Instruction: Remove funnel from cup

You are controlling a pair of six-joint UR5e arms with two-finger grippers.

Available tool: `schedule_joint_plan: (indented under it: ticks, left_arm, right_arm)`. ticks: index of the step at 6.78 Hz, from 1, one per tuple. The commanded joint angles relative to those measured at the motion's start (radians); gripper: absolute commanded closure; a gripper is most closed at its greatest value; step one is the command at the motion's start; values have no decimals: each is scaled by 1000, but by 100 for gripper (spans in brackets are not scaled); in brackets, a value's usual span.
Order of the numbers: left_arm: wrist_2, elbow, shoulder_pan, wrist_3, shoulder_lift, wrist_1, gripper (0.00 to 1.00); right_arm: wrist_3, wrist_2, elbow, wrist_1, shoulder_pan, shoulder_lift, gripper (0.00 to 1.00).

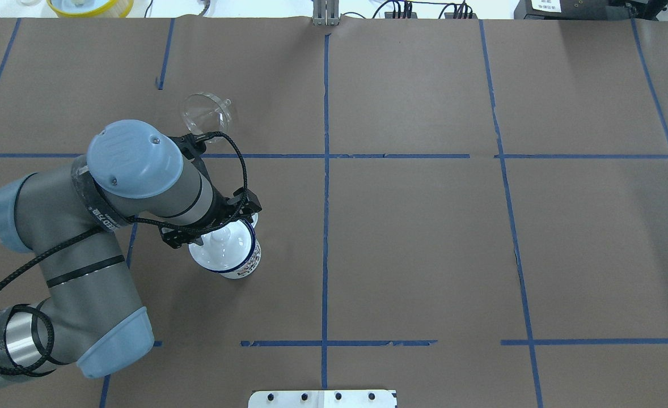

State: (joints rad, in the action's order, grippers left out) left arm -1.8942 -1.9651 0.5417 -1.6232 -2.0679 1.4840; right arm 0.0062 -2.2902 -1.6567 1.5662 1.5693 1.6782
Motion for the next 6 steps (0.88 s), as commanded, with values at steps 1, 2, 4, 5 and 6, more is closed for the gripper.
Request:
schedule_joint_plan:
  ticks: [1, 2, 4, 5, 6]
  left_arm:
    - [0, 32, 0, 11, 8, 13, 0]
    - [0, -10, 12, 12, 8, 21, 0]
    - [-9, -56, 67, 16, 14, 0, 0]
    - [-11, -95, 96, 16, 20, -28, 0]
    - [-11, -95, 148, 63, 26, -30, 0]
  right_arm:
    - [0, 0, 0, 0, 0, 0, 0]
    - [0, 0, 0, 0, 0, 0, 0]
    - [0, 0, 1, 0, 0, 0, 0]
    - [0, 0, 0, 0, 0, 0, 0]
    - [0, 0, 0, 0, 0, 0, 0]
